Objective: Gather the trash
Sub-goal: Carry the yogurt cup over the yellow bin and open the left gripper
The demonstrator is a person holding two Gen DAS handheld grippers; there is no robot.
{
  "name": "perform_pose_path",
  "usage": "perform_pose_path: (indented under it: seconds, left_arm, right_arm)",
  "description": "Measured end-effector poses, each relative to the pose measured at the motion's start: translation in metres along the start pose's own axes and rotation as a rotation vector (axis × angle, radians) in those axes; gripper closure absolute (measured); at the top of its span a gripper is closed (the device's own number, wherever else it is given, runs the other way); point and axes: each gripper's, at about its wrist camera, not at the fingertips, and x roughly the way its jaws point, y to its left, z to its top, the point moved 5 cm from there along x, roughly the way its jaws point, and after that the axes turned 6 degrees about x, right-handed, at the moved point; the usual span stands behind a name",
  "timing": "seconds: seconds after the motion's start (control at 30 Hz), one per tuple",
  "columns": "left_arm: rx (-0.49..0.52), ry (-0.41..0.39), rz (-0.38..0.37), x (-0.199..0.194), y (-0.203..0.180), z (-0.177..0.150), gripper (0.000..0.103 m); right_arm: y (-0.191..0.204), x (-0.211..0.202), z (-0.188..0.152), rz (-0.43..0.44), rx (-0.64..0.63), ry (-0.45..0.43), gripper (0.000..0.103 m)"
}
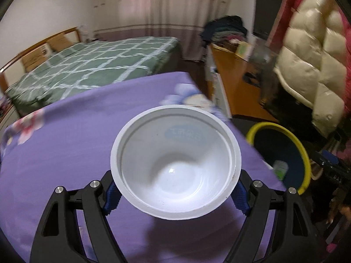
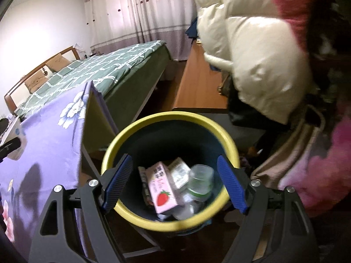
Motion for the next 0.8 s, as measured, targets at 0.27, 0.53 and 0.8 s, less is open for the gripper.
perform_pose_path:
  seconds: [0.27, 0.53, 0.8]
  left_arm:
    - [0.139, 0.050, -0.136, 0.038, -0.112, 0.026, 0.023]
    - [0.215, 0.138, -0.253, 0.086, -0.200, 0.040, 0.023]
    - [0.216, 0.109, -0.225, 0.075, -0.205, 0.044, 0.006]
  right_arm:
    - [-0.043, -0.013, -0.009, -0.044, 0.037, -0.005, 0.026]
    - [-0.071, -0.021, -0.010, -0.081, 0.063, -0.006, 0.026]
    - [-0.062, -0.020, -0.013, -0.064, 0.052, 0.009, 0.024]
